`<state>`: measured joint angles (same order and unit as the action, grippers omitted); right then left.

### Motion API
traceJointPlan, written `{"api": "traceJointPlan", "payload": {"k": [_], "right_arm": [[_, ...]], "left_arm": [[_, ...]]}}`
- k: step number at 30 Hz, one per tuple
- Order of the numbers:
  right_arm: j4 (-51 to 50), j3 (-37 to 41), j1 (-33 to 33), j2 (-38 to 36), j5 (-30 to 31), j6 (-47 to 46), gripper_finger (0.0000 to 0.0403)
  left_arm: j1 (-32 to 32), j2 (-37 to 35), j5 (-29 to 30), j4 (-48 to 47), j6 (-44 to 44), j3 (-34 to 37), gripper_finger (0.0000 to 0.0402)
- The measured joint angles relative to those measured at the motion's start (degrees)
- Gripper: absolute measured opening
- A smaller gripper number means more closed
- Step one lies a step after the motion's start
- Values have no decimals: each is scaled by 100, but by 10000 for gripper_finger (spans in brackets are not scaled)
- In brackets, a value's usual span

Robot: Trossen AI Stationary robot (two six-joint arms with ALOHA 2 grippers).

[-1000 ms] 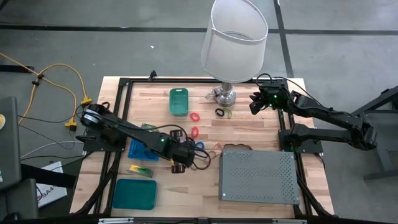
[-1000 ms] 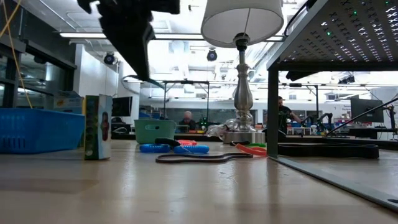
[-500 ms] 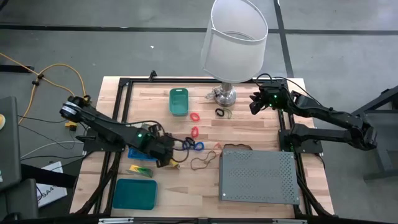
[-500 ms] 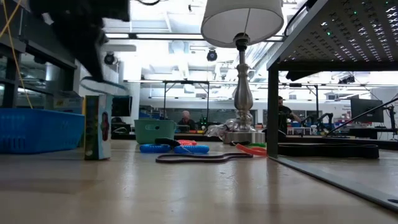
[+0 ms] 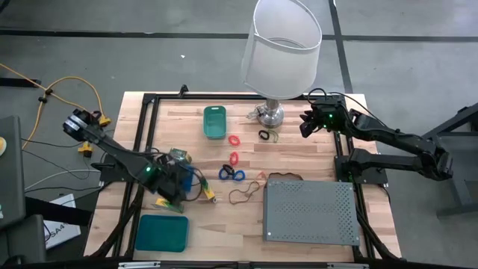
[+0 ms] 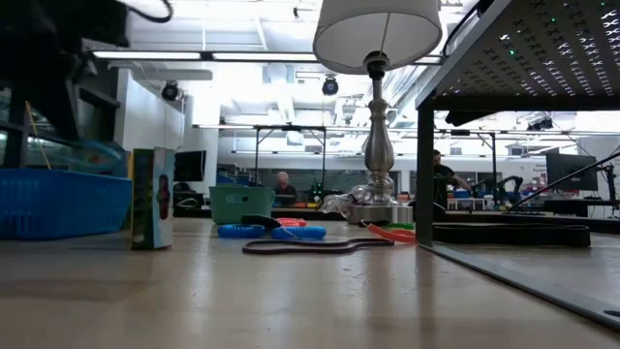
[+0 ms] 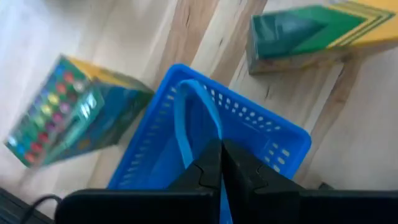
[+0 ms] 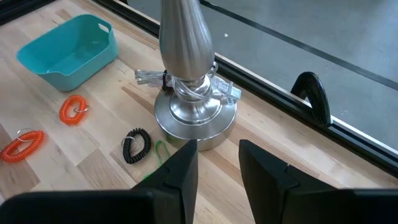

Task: Pick & Place Office Desk Supplies
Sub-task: Put the blue rubber bands into the top blue bin, then put the gray rubber bands into the top blue bin

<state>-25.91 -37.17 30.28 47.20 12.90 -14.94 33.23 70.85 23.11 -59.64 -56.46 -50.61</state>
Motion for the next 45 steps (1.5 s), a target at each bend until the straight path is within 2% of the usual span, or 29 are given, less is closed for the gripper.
{"api": "traceJointPlan", "payload": {"k": [6,13,27,39,45], "right_arm": [[0,0,0,0,0,1,105],[0,0,-2,0,0,2,105],[0,0,-2,0,-2,2,105],[0,0,-1,0,0,1,105],[0,0,0,0,0,1,105]], "left_arm": [[329,0,2,127,-632,351,0],[416,26,-35,1074,-659,931,0],[392,26,-38,1198,-643,1038,2],[392,28,-79,1193,-767,1038,64],[392,28,-79,1191,-801,1038,69]]}}
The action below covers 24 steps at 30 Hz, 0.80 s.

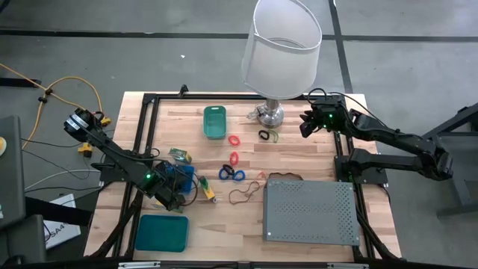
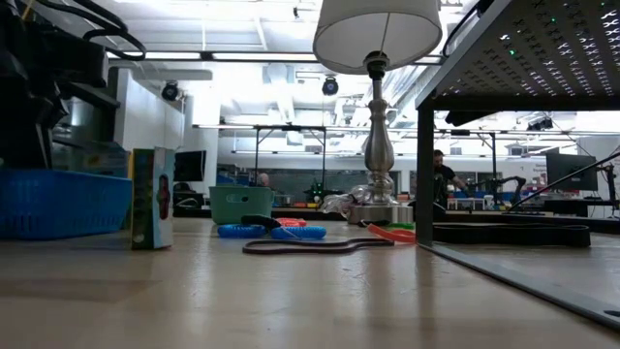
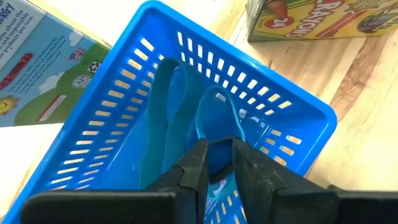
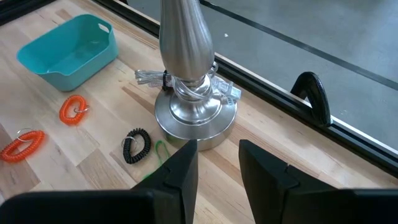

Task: Pick & Place Office Desk Supplies
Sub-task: Put the gray rubber bands into the top blue bin

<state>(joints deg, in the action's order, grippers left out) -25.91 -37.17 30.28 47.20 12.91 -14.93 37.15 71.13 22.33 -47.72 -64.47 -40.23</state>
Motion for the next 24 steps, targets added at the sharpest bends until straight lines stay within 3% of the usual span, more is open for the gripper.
{"api": "traceJointPlan", "payload": {"k": [6,15,24], "right_arm": [[0,0,0,0,-2,-1,105],[0,0,-2,0,0,-1,105],[0,0,-2,0,0,1,105]], "left_arm": [[-13,-39,3,-11,42,-13,69],[-592,-1053,22,5,850,-133,69],[-1041,-1011,-4,653,2039,-133,69]]}}
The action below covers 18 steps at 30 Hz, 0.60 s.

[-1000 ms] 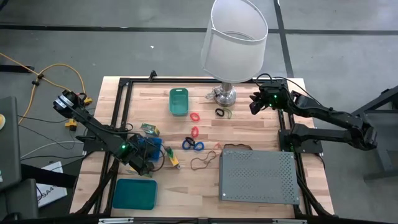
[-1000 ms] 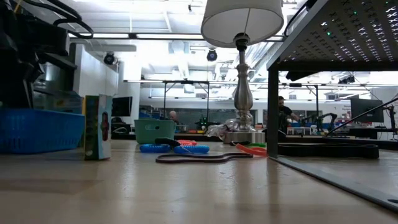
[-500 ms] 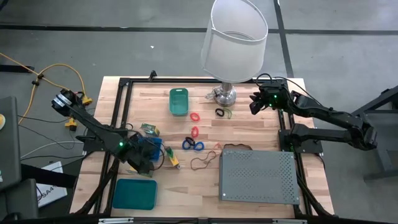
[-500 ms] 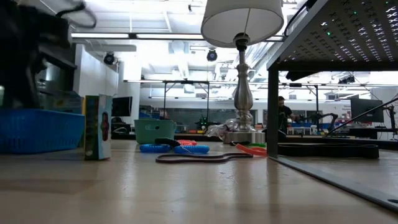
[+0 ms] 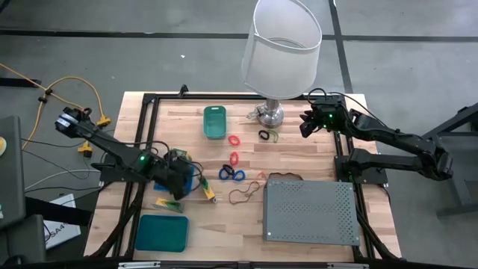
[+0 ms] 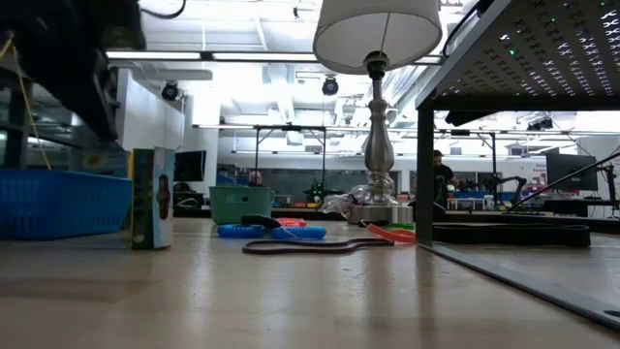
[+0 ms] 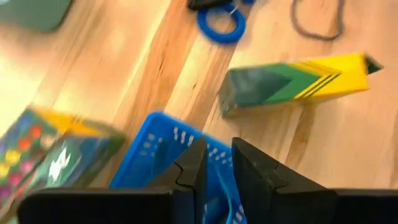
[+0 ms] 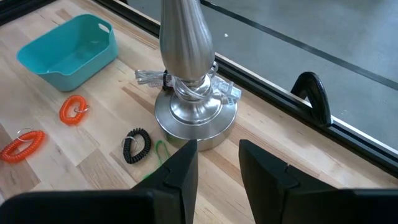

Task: Pick & Place Office Desk Supplies
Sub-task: Put the gray rubber bands into the top blue bin

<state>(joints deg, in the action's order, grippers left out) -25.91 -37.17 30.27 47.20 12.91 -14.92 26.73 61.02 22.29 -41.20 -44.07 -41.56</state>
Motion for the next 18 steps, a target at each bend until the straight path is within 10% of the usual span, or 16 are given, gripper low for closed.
{"api": "traceJointPlan", "payload": {"k": [18], "right_arm": [[-2,0,-1,2,-2,-1,105]], "left_arm": [[-1289,1948,-692,1027,2711,-1614,69]]}}
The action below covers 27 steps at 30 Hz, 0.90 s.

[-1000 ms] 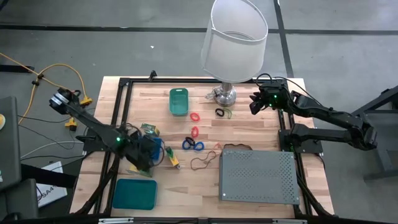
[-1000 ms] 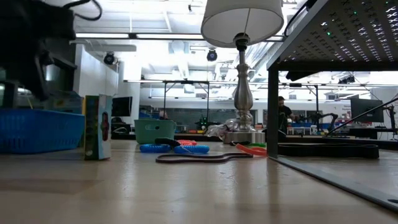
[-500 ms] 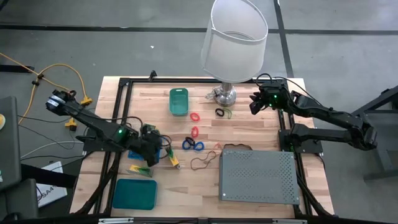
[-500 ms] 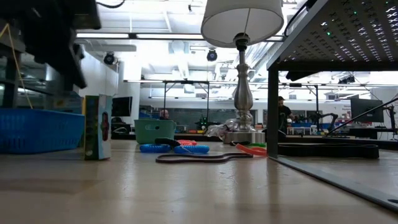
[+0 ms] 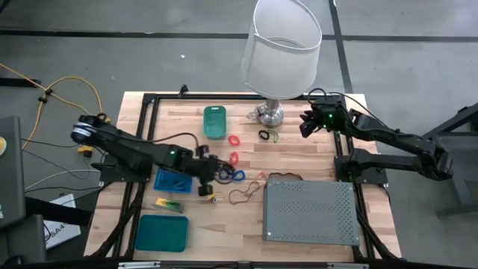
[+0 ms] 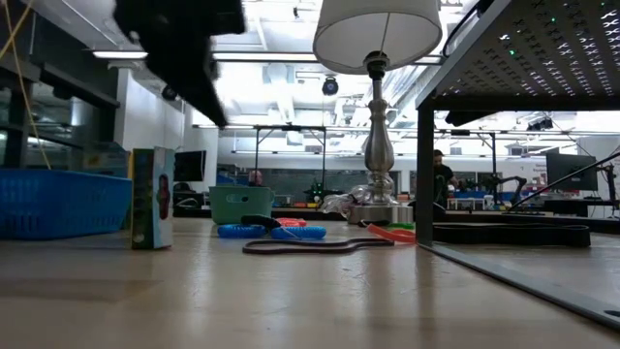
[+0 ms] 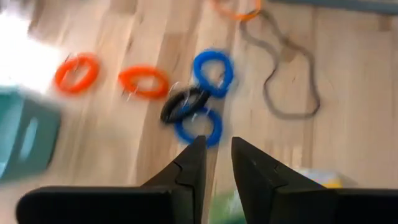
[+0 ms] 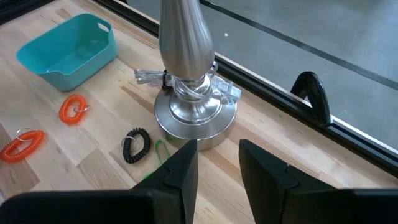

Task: Pick & Place Office Desk Supplies
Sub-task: Put the gray rubber bands into the top blue bin

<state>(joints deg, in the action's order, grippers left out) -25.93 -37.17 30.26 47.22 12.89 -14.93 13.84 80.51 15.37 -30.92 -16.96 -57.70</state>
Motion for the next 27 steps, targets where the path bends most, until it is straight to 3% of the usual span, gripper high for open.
{"api": "traceJointPlan", "payload": {"k": [6,12,27], "right_arm": [[0,0,2,-2,2,0,105],[2,0,0,-1,2,1,105],[3,0,1,0,2,0,105]], "left_arm": [[-191,723,-647,1176,951,-95,69],[-288,1134,-736,1748,1441,-98,69],[-90,1679,-842,2210,492,-100,69]]}}
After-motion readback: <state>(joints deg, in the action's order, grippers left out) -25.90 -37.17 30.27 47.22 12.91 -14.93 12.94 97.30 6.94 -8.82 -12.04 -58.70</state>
